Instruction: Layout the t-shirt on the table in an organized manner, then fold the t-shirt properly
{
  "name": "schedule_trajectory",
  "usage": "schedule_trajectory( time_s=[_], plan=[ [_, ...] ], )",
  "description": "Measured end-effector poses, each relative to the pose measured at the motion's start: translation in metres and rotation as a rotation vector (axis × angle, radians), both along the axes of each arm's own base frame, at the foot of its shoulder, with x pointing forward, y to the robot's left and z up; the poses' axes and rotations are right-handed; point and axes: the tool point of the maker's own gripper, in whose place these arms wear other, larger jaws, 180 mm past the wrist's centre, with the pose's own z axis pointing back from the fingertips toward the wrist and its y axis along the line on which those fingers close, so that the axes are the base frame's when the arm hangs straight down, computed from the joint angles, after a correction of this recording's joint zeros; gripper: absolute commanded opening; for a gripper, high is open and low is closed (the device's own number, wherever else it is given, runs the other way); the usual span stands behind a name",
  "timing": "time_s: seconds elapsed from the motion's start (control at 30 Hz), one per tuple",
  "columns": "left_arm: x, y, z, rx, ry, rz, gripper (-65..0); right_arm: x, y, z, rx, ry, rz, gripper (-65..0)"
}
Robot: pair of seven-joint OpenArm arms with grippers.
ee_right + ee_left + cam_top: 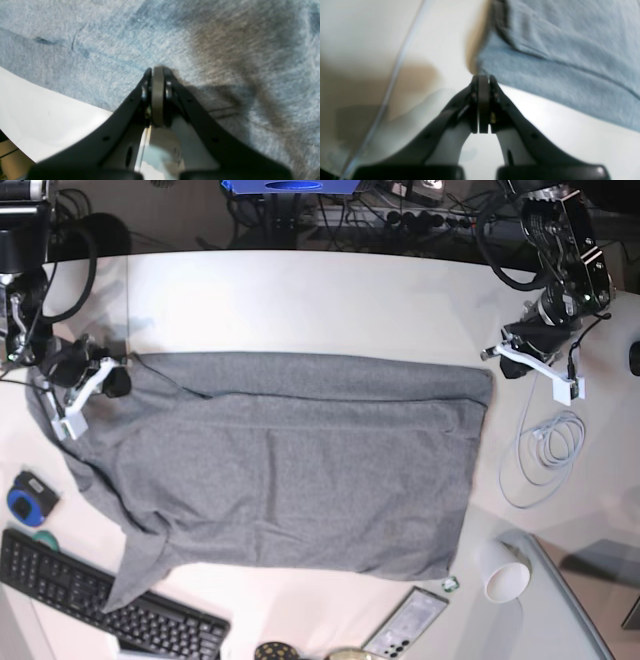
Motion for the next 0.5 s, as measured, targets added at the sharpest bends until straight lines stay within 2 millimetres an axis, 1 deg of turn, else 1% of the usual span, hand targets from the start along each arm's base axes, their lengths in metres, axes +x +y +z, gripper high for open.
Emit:
schedule_trajectory(
  time_s=[0.07,0.13,0.2,0.23,0.27,0.3,0.33,0.37,0.43,0.5],
  plan=[
    [-0.003,-0.001,-0.011,-0.022,0.025,0.013,-64.5,0.0,0.0,0.0,-0.001,-0.002,0.001,-64.4],
    [-0.004,-0.007,-0.016,-0.041,0.01,0.018,-44.6,0.0,0.0,0.001,0.0,-0.002,0.001,-64.4],
    [-0.006,-0.006,-0.019,-0.034,-0.008,0.028,-26.2,0.0,0.0,0.0,0.0,-0.002,0.0,-64.4],
    [-0.006,-0.004,-0.019,-0.029,-0.022,0.038,-18.1,0.0,0.0,0.001,0.0,-0.002,0.001,-64.4],
    [-0.005,-0.004,-0.021,-0.034,-0.033,0.049,-12.2,0.0,0.0,0.0,-0.002,-0.001,0.002,-64.4],
    [-0.005,-0.005,-0.025,-0.042,-0.033,0.063,-8.2,0.0,0.0,0.0,-0.002,-0.001,0.002,-64.4],
    [-0.007,-0.006,-0.03,-0.054,-0.023,0.07,-6.4,0.0,0.0,0.0,-0.002,-0.002,0.002,-64.4],
    [-0.009,-0.009,-0.037,-0.068,-0.012,0.074,-6.4,0.0,0.0,0.0,-0.001,-0.001,0.002,-64.4],
    [-0.006,-0.008,-0.04,-0.08,-0.05,0.097,-6.6,0.0,0.0,0.0,-0.002,-0.001,0.002,-64.4],
    [0.001,-0.004,-0.044,-0.093,-0.069,0.124,-6.6,0.0,0.0,0.0,-0.002,-0.002,0.001,-64.4]
  ],
)
